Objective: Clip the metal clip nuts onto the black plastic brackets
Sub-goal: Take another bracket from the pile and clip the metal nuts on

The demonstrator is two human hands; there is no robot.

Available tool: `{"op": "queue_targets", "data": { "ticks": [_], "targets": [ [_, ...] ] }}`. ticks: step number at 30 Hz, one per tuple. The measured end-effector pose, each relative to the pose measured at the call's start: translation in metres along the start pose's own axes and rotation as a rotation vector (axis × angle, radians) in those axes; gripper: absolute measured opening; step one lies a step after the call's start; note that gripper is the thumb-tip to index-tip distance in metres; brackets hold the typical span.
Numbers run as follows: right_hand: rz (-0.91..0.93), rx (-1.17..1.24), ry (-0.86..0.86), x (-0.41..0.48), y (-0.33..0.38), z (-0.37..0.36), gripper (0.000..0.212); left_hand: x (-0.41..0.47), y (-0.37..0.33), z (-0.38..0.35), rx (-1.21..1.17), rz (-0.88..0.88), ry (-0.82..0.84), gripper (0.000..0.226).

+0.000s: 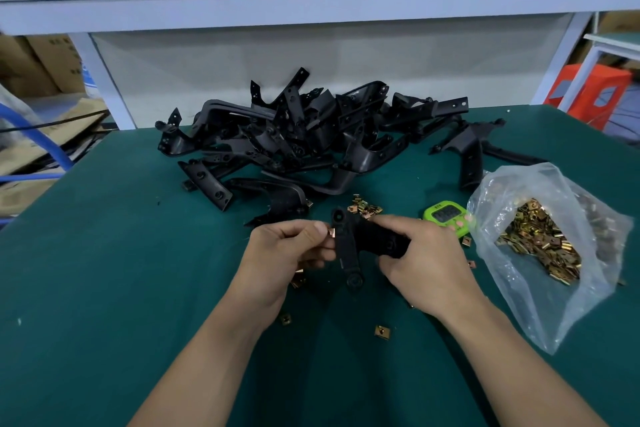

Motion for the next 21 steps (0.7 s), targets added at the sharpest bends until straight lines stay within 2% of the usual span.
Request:
{"op": "queue_targets", "data": {
  "ticks": [6,12,21],
  "targets": [
    [0.002,0.018,-0.01,0.0,0.004,0.002,0.062,0.002,-0.002,0.006,-0.095,0.01,-0.009,0.024],
    [0.003,-0.033,0.018,0.0,0.013,0.002,0.074,0.001,-0.002,0.003,-0.075,0.026,0.009,0.021],
    [0.001,-0.047,0.03,-0.001,0.013,0.002,0.071,0.002,0.006,0.006,0.024,0.073,-0.022,0.024]
  ]
}}
Point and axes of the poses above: each hand's wrist, its own x-axis towards the middle knuckle, its own z-axis out of the back of the hand, y = z × x, the point moved 9 cm from there along x, towards the middle knuckle, and after that the axes turned 10 degrees about z, right-handed, at the moved point
